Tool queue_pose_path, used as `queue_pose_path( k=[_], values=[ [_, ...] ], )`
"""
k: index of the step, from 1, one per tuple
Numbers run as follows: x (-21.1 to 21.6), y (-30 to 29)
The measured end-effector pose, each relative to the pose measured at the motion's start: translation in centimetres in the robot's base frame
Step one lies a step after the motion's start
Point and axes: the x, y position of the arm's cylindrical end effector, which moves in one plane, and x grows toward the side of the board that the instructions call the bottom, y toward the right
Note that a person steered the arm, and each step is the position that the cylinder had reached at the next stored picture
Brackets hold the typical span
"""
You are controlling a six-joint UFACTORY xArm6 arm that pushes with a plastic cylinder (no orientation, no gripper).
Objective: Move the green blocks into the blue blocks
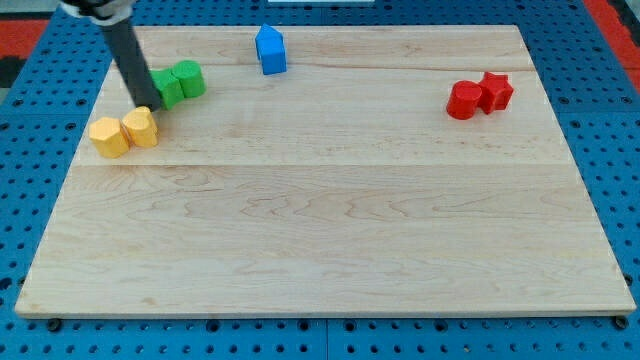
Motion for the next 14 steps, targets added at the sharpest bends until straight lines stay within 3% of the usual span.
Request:
queue_pose_path(
  k=[2, 5, 9, 14],
  values=[
    [-2.3, 1.5],
    [-2.6, -3.7],
    [-7.2, -0.7],
    [-5.1, 0.1]
  ],
)
